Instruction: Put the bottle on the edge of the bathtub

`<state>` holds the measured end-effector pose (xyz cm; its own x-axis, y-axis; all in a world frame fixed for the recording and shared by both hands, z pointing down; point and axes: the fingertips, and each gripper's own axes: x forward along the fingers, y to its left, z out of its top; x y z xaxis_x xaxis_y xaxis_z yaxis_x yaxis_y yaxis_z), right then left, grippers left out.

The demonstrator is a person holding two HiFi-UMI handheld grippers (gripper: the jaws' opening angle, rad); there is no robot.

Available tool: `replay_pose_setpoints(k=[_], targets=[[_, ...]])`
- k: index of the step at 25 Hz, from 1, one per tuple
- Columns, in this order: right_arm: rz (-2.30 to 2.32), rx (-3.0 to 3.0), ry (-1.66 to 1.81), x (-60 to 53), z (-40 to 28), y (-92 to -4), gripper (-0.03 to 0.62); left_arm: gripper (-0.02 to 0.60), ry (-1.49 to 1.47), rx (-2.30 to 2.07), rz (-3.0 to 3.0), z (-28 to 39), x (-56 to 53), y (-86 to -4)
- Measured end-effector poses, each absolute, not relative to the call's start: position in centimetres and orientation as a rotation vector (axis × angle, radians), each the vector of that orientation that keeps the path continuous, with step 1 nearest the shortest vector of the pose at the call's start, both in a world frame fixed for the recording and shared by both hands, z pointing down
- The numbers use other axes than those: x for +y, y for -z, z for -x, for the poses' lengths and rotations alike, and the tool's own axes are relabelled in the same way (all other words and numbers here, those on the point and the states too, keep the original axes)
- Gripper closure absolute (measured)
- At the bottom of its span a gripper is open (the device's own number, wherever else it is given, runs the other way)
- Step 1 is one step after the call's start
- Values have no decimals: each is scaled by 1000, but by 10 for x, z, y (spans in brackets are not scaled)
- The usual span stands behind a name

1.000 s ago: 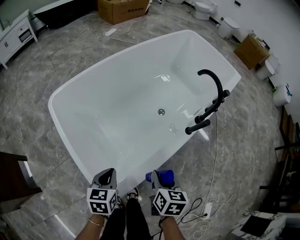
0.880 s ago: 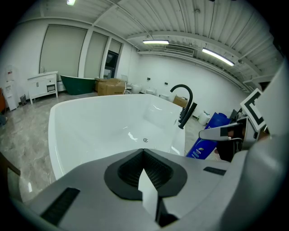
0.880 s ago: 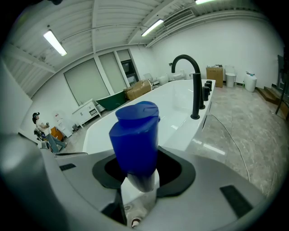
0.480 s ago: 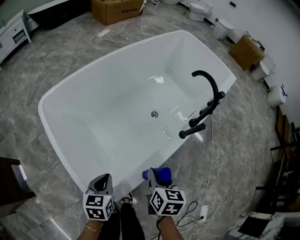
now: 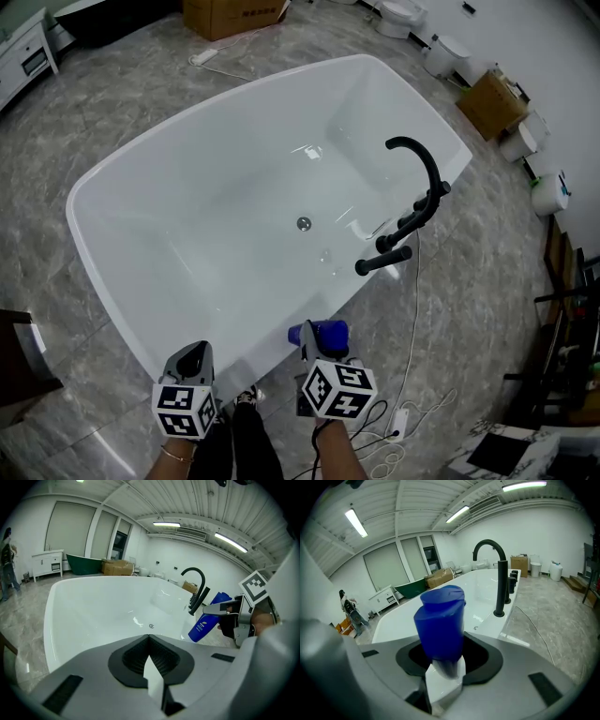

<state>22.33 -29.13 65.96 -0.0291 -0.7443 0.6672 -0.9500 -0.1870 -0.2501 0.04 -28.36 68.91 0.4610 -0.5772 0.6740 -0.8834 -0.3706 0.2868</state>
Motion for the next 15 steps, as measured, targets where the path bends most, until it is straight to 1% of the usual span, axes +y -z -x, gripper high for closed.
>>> replay_pose_setpoints(k=[6, 15], targets=[[-1974, -1769, -1017, -296, -224, -662, 424, 571, -586, -1212, -2066, 3, -287, -686], [-1977, -1736, -989, -296, -224, -669, 424, 571, -600, -1207, -2075, 5, -288, -687]])
